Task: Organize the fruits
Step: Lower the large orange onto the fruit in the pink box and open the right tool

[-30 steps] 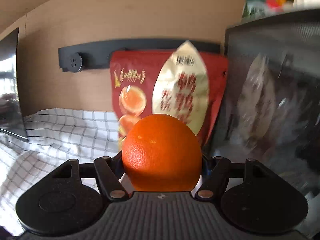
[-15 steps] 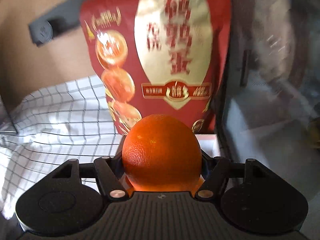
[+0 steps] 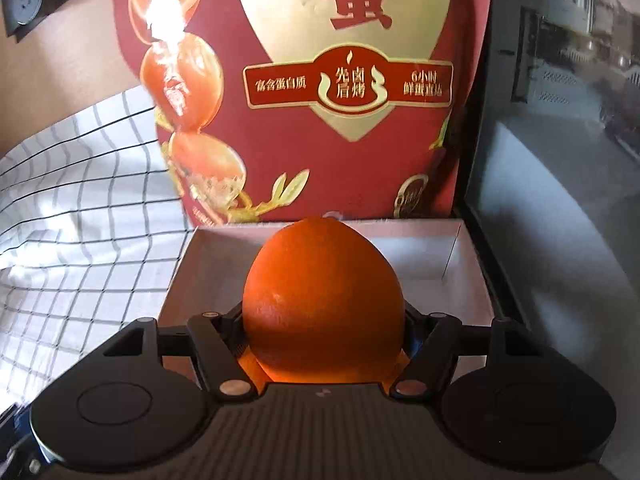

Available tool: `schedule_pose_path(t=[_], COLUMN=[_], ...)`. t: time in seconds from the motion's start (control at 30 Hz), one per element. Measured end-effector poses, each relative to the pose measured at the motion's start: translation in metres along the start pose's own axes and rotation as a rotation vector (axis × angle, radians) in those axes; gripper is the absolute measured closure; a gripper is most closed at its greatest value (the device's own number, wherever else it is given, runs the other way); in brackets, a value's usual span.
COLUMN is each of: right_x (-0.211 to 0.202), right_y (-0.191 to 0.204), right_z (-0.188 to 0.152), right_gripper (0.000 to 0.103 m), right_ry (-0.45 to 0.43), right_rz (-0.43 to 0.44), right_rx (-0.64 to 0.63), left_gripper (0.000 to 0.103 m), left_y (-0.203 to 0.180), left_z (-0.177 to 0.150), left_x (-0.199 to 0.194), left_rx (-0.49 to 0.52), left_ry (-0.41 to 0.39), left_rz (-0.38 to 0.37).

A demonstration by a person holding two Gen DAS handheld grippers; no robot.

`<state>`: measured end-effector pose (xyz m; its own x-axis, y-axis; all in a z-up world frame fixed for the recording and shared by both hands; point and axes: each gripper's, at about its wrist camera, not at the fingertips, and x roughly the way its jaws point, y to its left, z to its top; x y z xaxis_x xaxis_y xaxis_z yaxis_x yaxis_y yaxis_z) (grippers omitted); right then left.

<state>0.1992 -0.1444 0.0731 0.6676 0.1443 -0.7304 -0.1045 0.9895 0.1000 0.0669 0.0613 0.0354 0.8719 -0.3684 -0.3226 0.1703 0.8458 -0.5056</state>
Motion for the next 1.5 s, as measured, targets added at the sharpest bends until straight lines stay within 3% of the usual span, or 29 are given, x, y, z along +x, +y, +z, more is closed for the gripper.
schedule_pose_path(t=[0.23,0.47,0.6,0.7,0.83,0.93,1.0,1.1,1.33,1.5], right_x=[-0.011,-0.048,-0.07,-0.088,-0.114,-0.123,-0.122,-0.112,-0.067,-0.058], right_y=[-0.012,-0.029,-0.025,-0.015,-0.001,0.006,0.009,0.012,0.016,0.006], right_z=[-0.008,0.004,-0.005,-0.034,-0.083,-0.117,-0.133,-0.149,-0.156,-0.158], right_gripper=[0.033,0.03,0.027,0.025,0.017,0.017,0.017,0.017,0.016,0.005], right_ry=[0.005,-0.092,-0.136,-0.158,-0.185,-0.181,-0.153,-0.091,-0.01,-0.019], right_rz=[0.033,0.142,0.152,0.116,0.058,0.043,0.056,0.072,-0.017,-0.015], right_rx=[0.003,0.058,0.023,-0.068,-0.181,-0.228,-0.228,-0.202,-0.204,-0.143], left_gripper=[0.057,0.057,0.057,0.057,0.057,0.057,0.056,0.056,0.056,0.054], left_y=[0.006,0.005,0.0,-0.011,-0.035,-0.044,-0.047,-0.047,-0.04,-0.041], left_z=[0.001,0.0,0.0,-0.001,-0.016,-0.035,-0.048,-0.058,-0.058,-0.057], left_x=[0.0,0.0,-0.007,-0.014,-0.025,-0.029,-0.031,-0.034,-0.033,-0.028], left_rx=[-0.027,-0.011,0.03,0.09,0.296,0.36,0.376,0.389,0.33,0.309], left_ry=[0.004,0.005,-0.011,0.076,0.227,0.301,0.342,0.344,0.293,0.263], left_rz=[0.014,0.016,0.059,0.053,0.212,0.284,0.306,0.346,0.33,0.352])
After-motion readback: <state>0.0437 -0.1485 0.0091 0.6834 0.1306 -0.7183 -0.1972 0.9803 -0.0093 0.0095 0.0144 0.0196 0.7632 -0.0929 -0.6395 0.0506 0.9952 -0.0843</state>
